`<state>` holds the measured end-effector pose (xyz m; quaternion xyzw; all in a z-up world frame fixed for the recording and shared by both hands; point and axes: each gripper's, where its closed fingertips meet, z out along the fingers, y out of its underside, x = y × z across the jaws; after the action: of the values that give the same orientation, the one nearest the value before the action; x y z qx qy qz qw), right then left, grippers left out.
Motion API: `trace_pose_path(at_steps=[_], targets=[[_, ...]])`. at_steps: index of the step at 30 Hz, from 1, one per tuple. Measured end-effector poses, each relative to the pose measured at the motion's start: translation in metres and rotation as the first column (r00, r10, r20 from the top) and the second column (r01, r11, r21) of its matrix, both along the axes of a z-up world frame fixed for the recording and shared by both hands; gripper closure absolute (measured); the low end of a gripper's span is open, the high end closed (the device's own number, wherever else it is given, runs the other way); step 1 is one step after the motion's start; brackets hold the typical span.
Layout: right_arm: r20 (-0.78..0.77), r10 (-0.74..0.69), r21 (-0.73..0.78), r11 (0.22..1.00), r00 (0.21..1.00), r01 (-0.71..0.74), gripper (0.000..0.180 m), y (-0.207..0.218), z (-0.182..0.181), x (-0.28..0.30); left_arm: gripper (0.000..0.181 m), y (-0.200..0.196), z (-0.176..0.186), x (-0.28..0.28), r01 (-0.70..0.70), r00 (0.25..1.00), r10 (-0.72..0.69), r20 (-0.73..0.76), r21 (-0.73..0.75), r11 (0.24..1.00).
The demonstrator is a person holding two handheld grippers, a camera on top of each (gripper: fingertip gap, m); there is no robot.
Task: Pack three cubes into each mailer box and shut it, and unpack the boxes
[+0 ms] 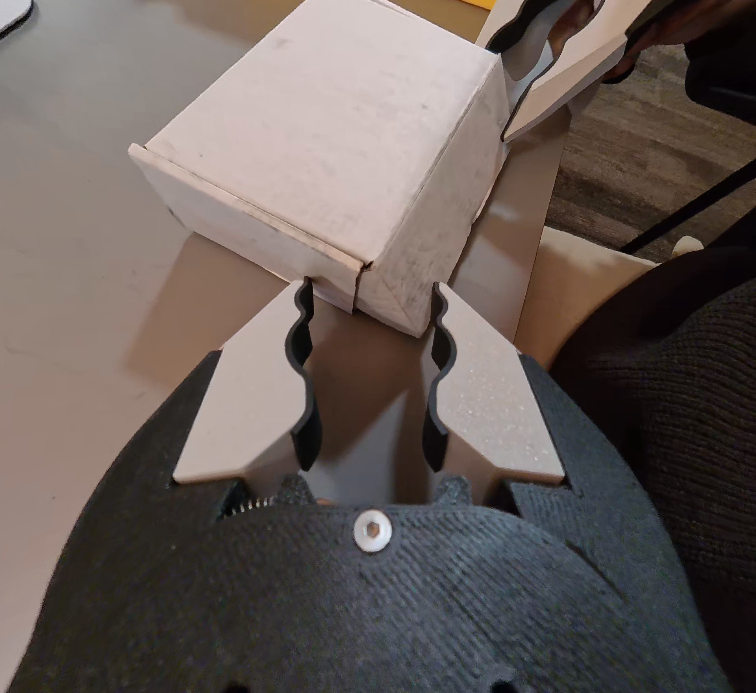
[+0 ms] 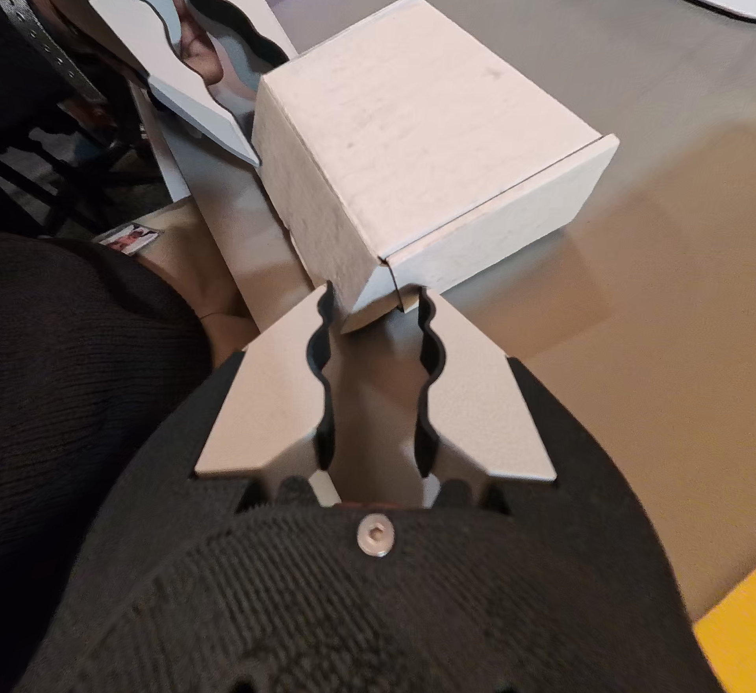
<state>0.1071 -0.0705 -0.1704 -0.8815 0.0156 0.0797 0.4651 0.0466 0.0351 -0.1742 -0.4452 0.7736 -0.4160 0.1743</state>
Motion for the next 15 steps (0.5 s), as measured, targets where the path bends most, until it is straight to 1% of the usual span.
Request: trace_pose_path(at_steps=[1,9,15], targets=[[0.011,0.003,-0.005,1.000,1.000,-0.003,0.140,-0.0001,-0.0002,-0.0001,0.125,0.0003,0.0000,0.0000,0.001,1.000,-0.001,0.003,0.004,1.000],[0.068,-0.022,-0.031,0.999,0.997,0.024,0.147,0.0028,-0.0027,0.0030,0.132,0.0064,-0.0019,0.0035,-0.028,0.999,0.027,0.019,0.054,0.998],[0.123,-0.023,-0.052,0.998,0.992,0.030,0.155,0.0026,-0.0046,0.0057,0.136,0.0101,-0.0037,0.0069,-0.037,0.997,0.026,0.070,0.157,0.987]])
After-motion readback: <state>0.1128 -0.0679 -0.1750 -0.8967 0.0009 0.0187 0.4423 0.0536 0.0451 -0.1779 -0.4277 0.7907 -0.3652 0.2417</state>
